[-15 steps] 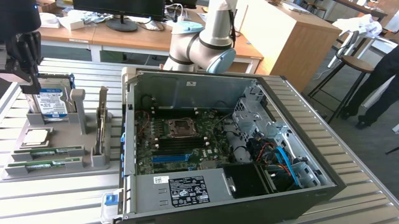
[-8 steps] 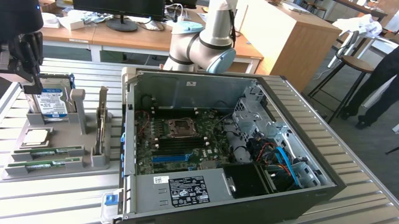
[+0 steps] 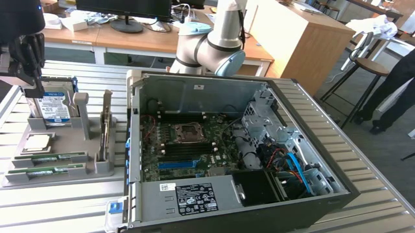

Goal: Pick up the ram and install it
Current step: 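Pick up the ram and move it above insertion slot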

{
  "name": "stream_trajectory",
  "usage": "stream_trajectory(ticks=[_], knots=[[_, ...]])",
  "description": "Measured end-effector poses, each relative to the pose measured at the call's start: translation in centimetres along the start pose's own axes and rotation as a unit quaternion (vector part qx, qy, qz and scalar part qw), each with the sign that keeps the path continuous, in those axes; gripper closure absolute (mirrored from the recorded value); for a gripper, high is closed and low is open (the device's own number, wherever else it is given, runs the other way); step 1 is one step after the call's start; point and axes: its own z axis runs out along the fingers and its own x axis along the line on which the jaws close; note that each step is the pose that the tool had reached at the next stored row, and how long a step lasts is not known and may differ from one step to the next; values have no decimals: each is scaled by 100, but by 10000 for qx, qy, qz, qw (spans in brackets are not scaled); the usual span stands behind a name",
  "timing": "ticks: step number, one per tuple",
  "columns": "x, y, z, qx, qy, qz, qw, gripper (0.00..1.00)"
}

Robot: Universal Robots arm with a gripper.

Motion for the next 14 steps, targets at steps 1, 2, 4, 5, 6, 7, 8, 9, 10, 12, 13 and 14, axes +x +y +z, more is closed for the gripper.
stream_trajectory(ticks=[1, 2, 4, 5, 6, 7, 8, 9, 10, 12, 13, 14], knots=[[0, 0, 0, 0, 0, 0, 10000, 90], [0, 0, 0, 0, 0, 0, 10000, 90], [0, 0, 0, 0, 0, 0, 10000, 89], [0, 0, 0, 0, 0, 0, 10000, 84], [0, 0, 0, 0, 0, 0, 10000, 84], [0, 0, 0, 0, 0, 0, 10000, 77], [0, 0, 0, 0, 0, 0, 10000, 77], [0, 0, 0, 0, 0, 0, 10000, 70], [0, 0, 0, 0, 0, 0, 10000, 70], [0, 0, 0, 0, 0, 0, 10000, 70], [0, 0, 0, 0, 0, 0, 10000, 70], [0, 0, 0, 0, 0, 0, 10000, 70]])
